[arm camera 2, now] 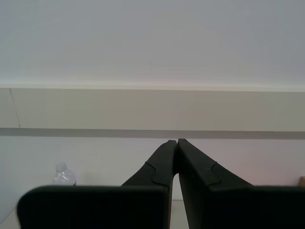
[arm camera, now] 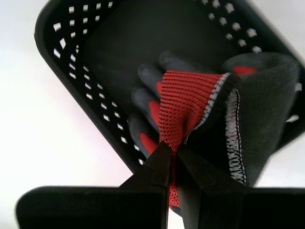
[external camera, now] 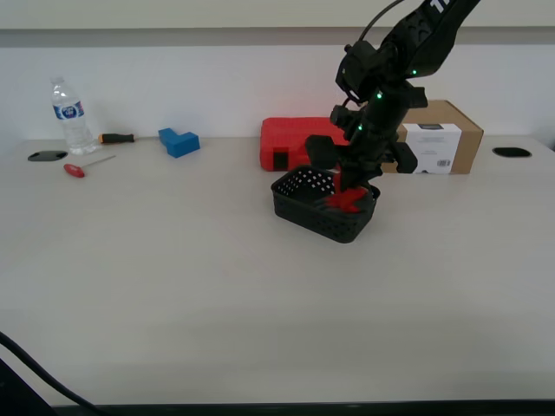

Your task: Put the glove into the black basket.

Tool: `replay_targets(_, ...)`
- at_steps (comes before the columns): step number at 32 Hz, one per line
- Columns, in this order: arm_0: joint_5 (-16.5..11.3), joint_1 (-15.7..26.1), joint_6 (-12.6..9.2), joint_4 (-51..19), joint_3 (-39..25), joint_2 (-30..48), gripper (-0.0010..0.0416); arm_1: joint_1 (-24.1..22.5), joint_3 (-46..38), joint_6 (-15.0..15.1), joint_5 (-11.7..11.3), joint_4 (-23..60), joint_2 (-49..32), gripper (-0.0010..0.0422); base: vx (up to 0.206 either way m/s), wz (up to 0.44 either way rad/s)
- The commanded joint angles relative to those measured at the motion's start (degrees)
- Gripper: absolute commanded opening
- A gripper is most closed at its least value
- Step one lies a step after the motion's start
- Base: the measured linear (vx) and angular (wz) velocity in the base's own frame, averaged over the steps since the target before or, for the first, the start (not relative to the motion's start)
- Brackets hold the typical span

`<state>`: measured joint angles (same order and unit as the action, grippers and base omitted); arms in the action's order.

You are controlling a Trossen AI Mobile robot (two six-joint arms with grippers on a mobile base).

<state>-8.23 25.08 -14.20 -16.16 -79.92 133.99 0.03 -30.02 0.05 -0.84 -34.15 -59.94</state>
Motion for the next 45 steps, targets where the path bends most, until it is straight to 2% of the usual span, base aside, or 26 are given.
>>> replay_targets(1,0.26,-0.02,-0.33,3.04,0.02,0.70,-0.0001,-0.02,-0.04,0.00,0.00,-0.20,-0.02,0.0000,0.000,0.000)
replay_targets(4,0.04,-0.02,-0.42,4.33,-0.20,0.70,0.0000,-0.02,-0.09,0.00,-0.02,-0.24,-0.02,0.0000,0.000,0.000)
replay_targets(8,-3.23,-1.07,-0.44,5.01,-0.59,0.70,0.0001,-0.02,-0.04,0.00,-0.02,-0.24,-0.02,0.0000,0.000,0.000)
replay_targets(10,-4.02,-1.53,-0.44,5.42,-0.59,0.70,0.0004,0.00,-0.04,0.00,0.00,-0.24,-0.02,0.0000,0.000,0.000)
replay_targets(11,-5.35,-2.38,-0.68,5.42,-0.59,0.70,0.0037,-0.02,-0.04,0.00,0.00,-0.24,-0.02,0.0000,0.000,0.000)
replay_targets(13,-5.22,-2.40,-0.98,5.42,-0.59,0.70,0.0058,-0.02,-0.04,0.00,0.00,-0.24,-0.02,0.0000,0.000,0.000)
replay_targets(16,-5.20,-2.38,-1.38,5.75,-0.59,0.70,0.0124,-0.02,-0.04,0.00,-0.02,-0.24,-0.02,0.0000,0.000,0.000)
replay_targets(19,-5.49,-2.38,-1.51,7.80,-0.59,0.39,0.0160,-0.02,-0.02,0.00,0.00,-0.24,-0.02,0.0000,0.000,0.000)
replay_targets(20,-5.51,-2.38,-2.27,8.76,-0.66,0.07,0.0166,-0.02,-0.02,0.00,0.00,-0.24,-0.02,0.0000,0.000,0.000)
replay_targets(24,-6.05,-2.38,-2.71,7.45,-3.78,-0.90,0.0169,-0.02,-0.04,0.00,0.00,-0.24,-0.02,0.0000,0.000,0.000)
replay_targets(27,-5.49,-2.56,-0.52,1.99,-7.34,-1.27,0.0170,-0.02,0.00,0.00,-0.02,-0.24,-0.02,0.0000,0.000,0.000)
replay_targets(29,-5.49,-2.60,0.26,1.73,-8.61,-1.77,0.0169,-0.02,0.02,0.00,0.00,-0.24,-0.02,0.0000,0.000,0.000)
replay_targets(36,-5.64,-2.54,0.26,1.92,-14.40,-2.27,0.0169,-0.02,0.02,0.00,-0.02,-0.24,-0.02,0.0000,0.000,0.000)
replay_targets(45,-5.62,-2.54,0.24,2.03,-15.32,-2.27,0.0169,-0.02,0.00,0.00,0.00,-0.24,-0.02,0.0000,0.000,0.000)
